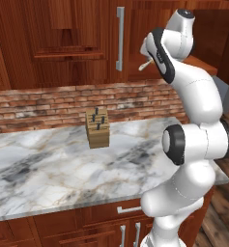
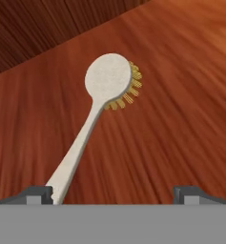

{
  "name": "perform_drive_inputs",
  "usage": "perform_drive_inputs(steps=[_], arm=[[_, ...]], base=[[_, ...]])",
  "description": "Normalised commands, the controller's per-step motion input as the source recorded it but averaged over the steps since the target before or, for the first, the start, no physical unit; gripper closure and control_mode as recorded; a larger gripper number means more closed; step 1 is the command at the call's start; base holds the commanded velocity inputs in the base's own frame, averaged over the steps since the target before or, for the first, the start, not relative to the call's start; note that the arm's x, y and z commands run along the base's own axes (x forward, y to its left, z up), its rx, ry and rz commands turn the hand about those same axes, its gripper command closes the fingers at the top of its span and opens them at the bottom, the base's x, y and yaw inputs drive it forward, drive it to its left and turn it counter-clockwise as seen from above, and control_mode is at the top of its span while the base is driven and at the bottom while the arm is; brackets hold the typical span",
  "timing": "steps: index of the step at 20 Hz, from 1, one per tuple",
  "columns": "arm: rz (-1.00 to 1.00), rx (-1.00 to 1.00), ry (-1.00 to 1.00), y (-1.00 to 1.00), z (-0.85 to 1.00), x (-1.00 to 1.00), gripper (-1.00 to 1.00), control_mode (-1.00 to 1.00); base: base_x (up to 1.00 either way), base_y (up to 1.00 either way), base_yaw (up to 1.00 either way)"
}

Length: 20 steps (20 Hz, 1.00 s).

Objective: Open the cabinet. Pick the dish brush and place it next to the sink. Then close the cabinet.

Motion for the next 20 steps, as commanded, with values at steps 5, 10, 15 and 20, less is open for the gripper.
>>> perform_drive_inputs(steps=[5, 10, 15, 20], arm=[[0.0, 0.0, 0.0, 0.02, 0.0, 0.23, -1.0, -1.0], [-0.01, 0.0, 0.0, 0.07, 0.0, 0.26, -1.0, -1.0], [-0.01, 0.0, 0.0, 0.04, -0.05, 0.35, -1.0, -1.0], [0.0, 0.0, 0.0, 0.02, -0.01, 0.28, -1.0, -1.0]], base=[[0.0, 0.0, 0.0], [0.0, 0.0, 0.0], [0.0, 0.0, 0.0], [0.0, 0.0, 0.0]])
